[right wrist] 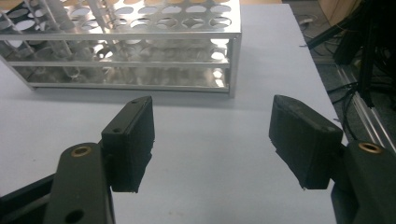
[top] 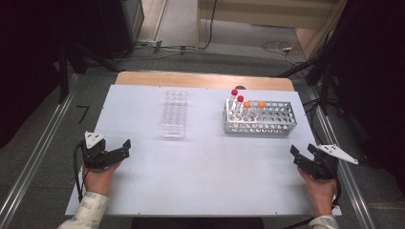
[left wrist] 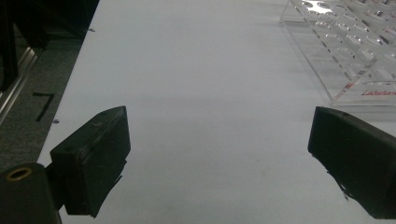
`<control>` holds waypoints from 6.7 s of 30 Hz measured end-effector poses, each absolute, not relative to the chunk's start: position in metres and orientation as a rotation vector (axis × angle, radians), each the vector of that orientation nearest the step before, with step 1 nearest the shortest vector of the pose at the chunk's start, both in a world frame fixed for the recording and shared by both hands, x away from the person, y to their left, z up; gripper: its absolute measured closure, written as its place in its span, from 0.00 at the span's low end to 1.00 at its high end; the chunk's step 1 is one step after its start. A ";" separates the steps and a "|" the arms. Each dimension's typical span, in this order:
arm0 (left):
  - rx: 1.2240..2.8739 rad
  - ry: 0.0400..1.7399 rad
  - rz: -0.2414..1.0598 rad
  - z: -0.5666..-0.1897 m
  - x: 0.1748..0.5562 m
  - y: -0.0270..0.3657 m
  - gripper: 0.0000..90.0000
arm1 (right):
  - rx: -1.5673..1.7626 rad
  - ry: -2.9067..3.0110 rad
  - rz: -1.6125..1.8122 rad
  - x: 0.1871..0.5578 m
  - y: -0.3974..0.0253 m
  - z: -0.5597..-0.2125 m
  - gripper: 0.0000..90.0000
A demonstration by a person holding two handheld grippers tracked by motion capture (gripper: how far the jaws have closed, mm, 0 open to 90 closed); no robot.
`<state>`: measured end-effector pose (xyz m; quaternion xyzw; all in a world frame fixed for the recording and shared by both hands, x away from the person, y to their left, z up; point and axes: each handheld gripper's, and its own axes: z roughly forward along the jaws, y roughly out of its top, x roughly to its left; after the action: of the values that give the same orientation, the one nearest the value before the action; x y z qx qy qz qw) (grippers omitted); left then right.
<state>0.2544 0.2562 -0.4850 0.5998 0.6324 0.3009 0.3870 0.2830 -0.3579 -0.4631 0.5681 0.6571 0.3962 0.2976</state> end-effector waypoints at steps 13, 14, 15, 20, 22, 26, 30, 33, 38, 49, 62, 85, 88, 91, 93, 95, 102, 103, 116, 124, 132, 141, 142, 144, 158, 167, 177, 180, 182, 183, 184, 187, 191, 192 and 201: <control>1.521 1.608 0.745 -0.484 0.256 0.254 0.07 | 1.472 1.808 1.068 0.284 -0.346 -0.461 0.29; 1.519 1.607 0.747 -0.484 0.256 0.254 0.07 | 1.472 1.809 1.072 0.284 -0.346 -0.460 0.29; 1.519 1.607 0.747 -0.484 0.256 0.254 0.07 | 1.473 1.807 1.078 0.284 -0.345 -0.460 0.29; 1.515 1.598 0.749 -0.483 0.255 0.253 0.07 | 1.464 1.802 1.084 0.284 -0.342 -0.457 0.29; 1.519 1.594 0.748 -0.483 0.255 0.252 0.07 | 1.461 1.803 1.093 0.285 -0.341 -0.457 0.29; 1.523 1.590 0.747 -0.483 0.255 0.251 0.07 | 1.452 1.808 1.101 0.287 -0.336 -0.454 0.29; 1.521 1.582 0.741 -0.483 0.255 0.250 0.07 | 1.438 1.819 1.104 0.289 -0.330 -0.453 0.29; 1.516 1.579 0.737 -0.482 0.255 0.249 0.07 | 1.426 1.832 1.104 0.291 -0.327 -0.453 0.29; 1.531 1.571 0.735 -0.482 0.255 0.247 0.07 | 1.406 1.850 1.124 0.296 -0.316 -0.451 0.29; 1.539 1.559 0.738 -0.483 0.256 0.244 0.07 | 1.345 1.890 1.160 0.314 -0.289 -0.446 0.35; 1.537 1.558 0.747 -0.483 0.256 0.244 0.07 | 1.272 1.932 1.181 0.345 -0.250 -0.445 0.51; 1.542 1.560 0.748 -0.483 0.255 0.243 0.07 | 1.266 1.938 1.158 0.379 -0.219 -0.445 0.74; 1.542 1.560 0.747 -0.483 0.255 0.243 0.07 | 1.269 1.934 1.163 0.380 -0.219 -0.446 0.75; 1.542 1.559 0.747 -0.483 0.255 0.243 0.07 | 1.277 1.941 1.157 0.382 -0.219 -0.448 0.74; 1.541 1.558 0.746 -0.483 0.255 0.243 0.07 | 1.280 1.942 1.153 0.383 -0.218 -0.449 0.74; 1.541 1.558 0.747 -0.483 0.255 0.243 0.07 | 1.289 1.943 1.154 0.383 -0.218 -0.450 0.74; 1.539 1.560 0.745 -0.483 0.255 0.243 0.07 | 1.289 1.945 1.140 0.386 -0.215 -0.455 0.74; 1.539 1.560 0.745 -0.483 0.255 0.243 0.07 | 1.289 1.943 1.142 0.386 -0.215 -0.455 0.75; 1.539 1.559 0.747 -0.483 0.255 0.243 0.07 | 1.254 1.900 1.184 0.378 -0.217 -0.435 0.81; 1.543 1.553 0.741 -0.482 0.255 0.241 0.07 | 1.195 1.861 1.245 0.364 -0.221 -0.401 0.81; 1.539 1.543 0.736 -0.478 0.255 0.236 0.07 | 1.150 1.893 1.265 0.348 -0.215 -0.395 0.81; 1.549 1.486 0.703 -0.463 0.265 0.224 0.08 | 1.117 1.962 1.300 0.336 -0.198 -0.401 0.81; 1.557 1.476 0.698 -0.462 0.266 0.221 0.08 | 1.105 1.976 1.308 0.334 -0.192 -0.403 0.81; 1.585 1.456 0.698 -0.460 0.269 0.216 0.08 | 1.091 1.993 1.314 0.333 -0.186 -0.406 0.81; 1.641 1.336 0.675 -0.438 0.301 0.161 0.12 | 1.044 2.111 1.310 0.342 -0.131 -0.432 0.81; 1.674 1.264 0.626 -0.427 0.316 0.128 0.19 | 1.038 2.144 1.291 0.348 -0.104 -0.448 0.81; 1.698 1.167 0.545 -0.420 0.329 0.101 0.34 | 1.022 2.176 1.279 0.352 -0.088 -0.454 0.81; 1.712 1.115 0.506 -0.417 0.333 0.093 0.51 | 1.008 2.182 1.282 0.351 -0.083 -0.454 0.81; 1.716 1.110 0.502 -0.417 0.334 0.092 0.62 | 1.003 2.180 1.285 0.350 -0.081 -0.453 0.81; 1.730 1.094 0.482 -0.416 0.336 0.089 0.65 | 0.995 2.180 1.284 0.350 -0.080 -0.452 0.81; 1.730 1.094 0.482 -0.416 0.336 0.089 0.67 | 0.994 2.182 1.283 0.350 -0.080 -0.452 0.81; 1.754 1.080 0.476 -0.415 0.338 0.084 0.69 | 0.995 2.181 1.283 0.351 -0.079 -0.452 0.81; 1.776 1.087 0.488 -0.416 0.341 0.080 0.70 | 0.990 2.174 1.285 0.351 -0.078 -0.451 0.81; 1.780 1.091 0.490 -0.417 0.342 0.080 0.70 | 0.989 2.173 1.288 0.350 -0.079 -0.450 0.81; 1.804 1.082 0.494 -0.421 0.343 0.074 0.83 | 0.988 2.174 1.281 0.350 -0.077 -0.451 0.81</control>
<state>0.3432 0.0739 -0.4207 0.7365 0.4418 0.2016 0.4709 0.3504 -0.0774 -0.4508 0.3561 0.7836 0.4619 0.2141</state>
